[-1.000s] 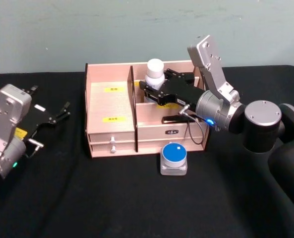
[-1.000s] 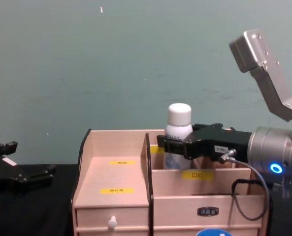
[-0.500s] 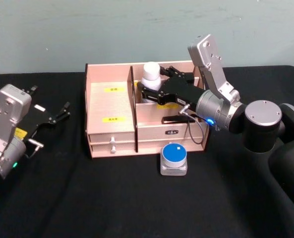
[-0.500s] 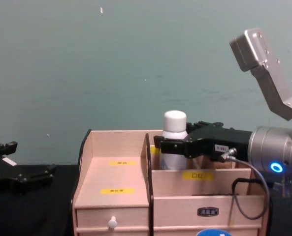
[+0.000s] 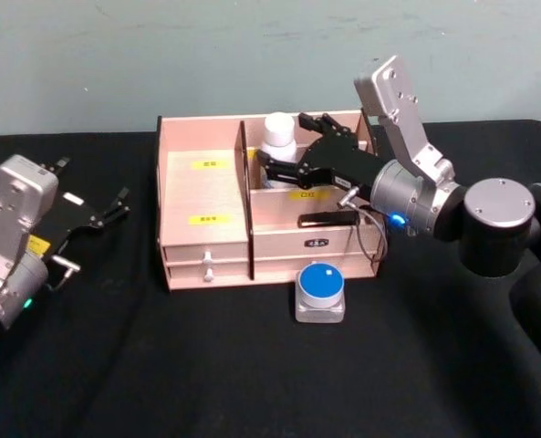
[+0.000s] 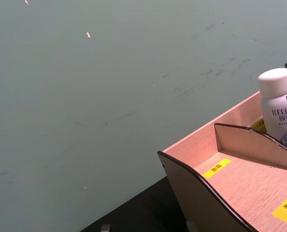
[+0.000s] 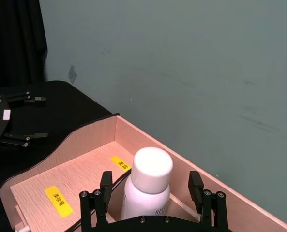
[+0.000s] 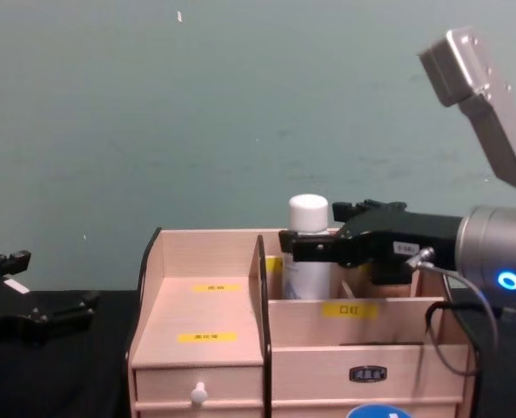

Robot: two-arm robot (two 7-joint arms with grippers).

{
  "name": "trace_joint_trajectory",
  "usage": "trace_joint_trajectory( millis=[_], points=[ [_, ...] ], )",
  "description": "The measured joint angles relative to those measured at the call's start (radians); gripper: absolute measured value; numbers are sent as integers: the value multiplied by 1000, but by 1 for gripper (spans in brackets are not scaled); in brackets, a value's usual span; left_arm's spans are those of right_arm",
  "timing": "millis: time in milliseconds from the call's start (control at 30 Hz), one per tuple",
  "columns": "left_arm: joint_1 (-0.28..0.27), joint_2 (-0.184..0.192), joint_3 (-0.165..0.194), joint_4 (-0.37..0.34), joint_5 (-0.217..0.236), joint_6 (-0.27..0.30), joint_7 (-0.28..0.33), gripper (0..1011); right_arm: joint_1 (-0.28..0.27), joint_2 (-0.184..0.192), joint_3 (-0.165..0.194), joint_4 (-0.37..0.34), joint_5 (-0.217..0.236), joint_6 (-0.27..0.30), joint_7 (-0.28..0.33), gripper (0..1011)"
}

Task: Pick up the facial cleanser and watermelon frost from the table and place them into the tiered storage box.

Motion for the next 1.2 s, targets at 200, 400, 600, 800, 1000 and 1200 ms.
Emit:
trace_joint_trajectory(
  millis=[200,400,600,800,1000,1200],
  points=[
    [0,0,0,0,0,0,0,1010,-29,51,2,-112,-6,51,-1,1002],
    [0,0,0,0,0,0,0,1009,-98,127,14,-283,-6,127,-7,1003],
    [0,0,0,0,0,0,0,1009,-194,189,37,-448,3,203,-39,1002],
    [0,0,0,0,0,0,0,1010,-288,220,53,-569,5,255,-78,1002],
    [0,0,0,0,0,0,0,1010,-396,236,72,-666,-3,301,-126,1002],
    [0,0,0,0,0,0,0,1009,-509,232,95,-721,-17,354,-184,1002]
  ],
)
